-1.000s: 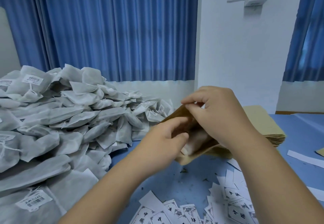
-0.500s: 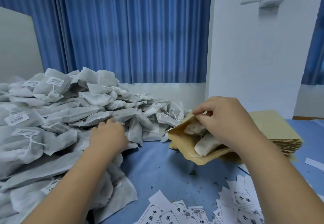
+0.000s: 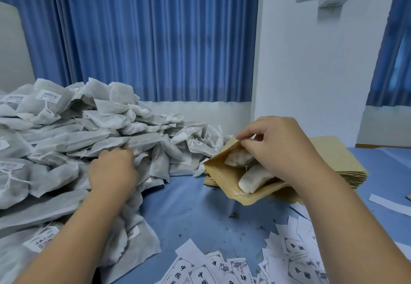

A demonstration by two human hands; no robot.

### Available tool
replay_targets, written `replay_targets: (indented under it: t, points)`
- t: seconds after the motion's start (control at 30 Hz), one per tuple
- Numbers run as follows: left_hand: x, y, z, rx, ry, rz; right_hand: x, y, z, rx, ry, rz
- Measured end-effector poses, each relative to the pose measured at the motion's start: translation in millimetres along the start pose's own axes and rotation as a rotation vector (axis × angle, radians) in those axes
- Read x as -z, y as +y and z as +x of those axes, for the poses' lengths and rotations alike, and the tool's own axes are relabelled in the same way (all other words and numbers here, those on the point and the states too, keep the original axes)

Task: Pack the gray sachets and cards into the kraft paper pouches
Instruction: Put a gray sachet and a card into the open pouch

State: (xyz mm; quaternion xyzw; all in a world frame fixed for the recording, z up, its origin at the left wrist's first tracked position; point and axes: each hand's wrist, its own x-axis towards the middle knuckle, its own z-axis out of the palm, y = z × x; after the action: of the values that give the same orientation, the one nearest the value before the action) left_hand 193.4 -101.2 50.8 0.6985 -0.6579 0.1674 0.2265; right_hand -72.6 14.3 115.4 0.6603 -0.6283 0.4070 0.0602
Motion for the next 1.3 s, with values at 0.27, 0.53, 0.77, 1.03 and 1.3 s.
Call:
replay_targets:
  t: [0.27, 0.53, 0.77, 1.03, 1.3]
  points:
    - [81.1, 32.7, -11.8, -0.178, 0.164, -0.506, 1.9, 2.1, 1.8, -0.027, 0.013, 0.002]
    - [142.3, 66.8, -47.6, -0.564, -0.06, -0.648, 1.3, 5.7, 2.4, -0.079, 0.05, 0.006]
    - [112.3, 99.7, -61.4, -0.776, -0.039, -0.462, 5.4, 4.2, 1.6, -0.145, 0.008, 0.063]
    - [85.1, 130.5, -81.9, -0.619, 0.153, -0.579, 13.1, 3.8, 1.4, -0.127, 0.07, 0.11]
    - [56.6, 137.2, -88.0, -0.662, 0.208, -0.375, 3.4, 0.4, 1.5, -0.037, 0.058, 0.076]
